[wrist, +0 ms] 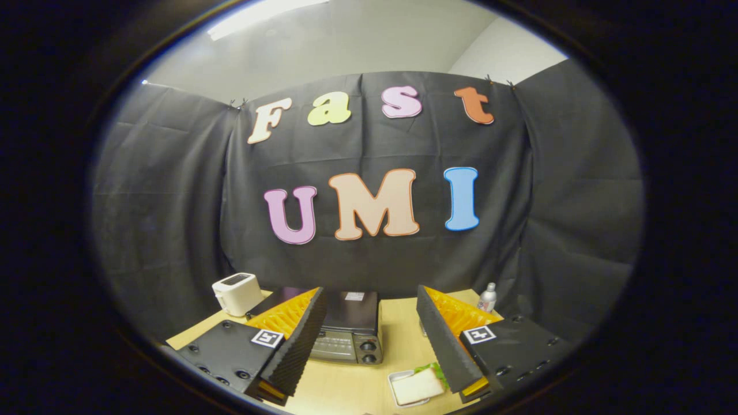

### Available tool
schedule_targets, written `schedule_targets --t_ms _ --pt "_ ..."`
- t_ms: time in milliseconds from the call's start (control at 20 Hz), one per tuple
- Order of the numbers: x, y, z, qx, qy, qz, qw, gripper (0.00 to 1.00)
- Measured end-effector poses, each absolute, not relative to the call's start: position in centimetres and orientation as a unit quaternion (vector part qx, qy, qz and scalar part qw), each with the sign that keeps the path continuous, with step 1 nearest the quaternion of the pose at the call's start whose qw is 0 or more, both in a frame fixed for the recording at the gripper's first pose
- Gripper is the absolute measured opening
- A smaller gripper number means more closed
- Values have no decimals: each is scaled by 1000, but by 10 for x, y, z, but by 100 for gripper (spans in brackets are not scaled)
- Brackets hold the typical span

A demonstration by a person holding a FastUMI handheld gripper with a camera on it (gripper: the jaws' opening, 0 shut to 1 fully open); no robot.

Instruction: Open the toaster oven, put the food inside, and close the toaster oven door.

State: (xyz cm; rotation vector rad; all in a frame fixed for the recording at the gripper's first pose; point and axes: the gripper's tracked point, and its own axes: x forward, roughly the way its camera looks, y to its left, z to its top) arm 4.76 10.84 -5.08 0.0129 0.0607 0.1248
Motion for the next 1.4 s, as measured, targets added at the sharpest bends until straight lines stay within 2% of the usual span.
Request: schedule_targets --t_ms 350,800,1350,1400 --pt "67 143 -103 9 34 78 996 97" --pt "121 231 -196 44 49 117 991 97" --pt "176 304 -274 2 62 113 992 98" --pt "176 302 -267 10 39 110 993 98"
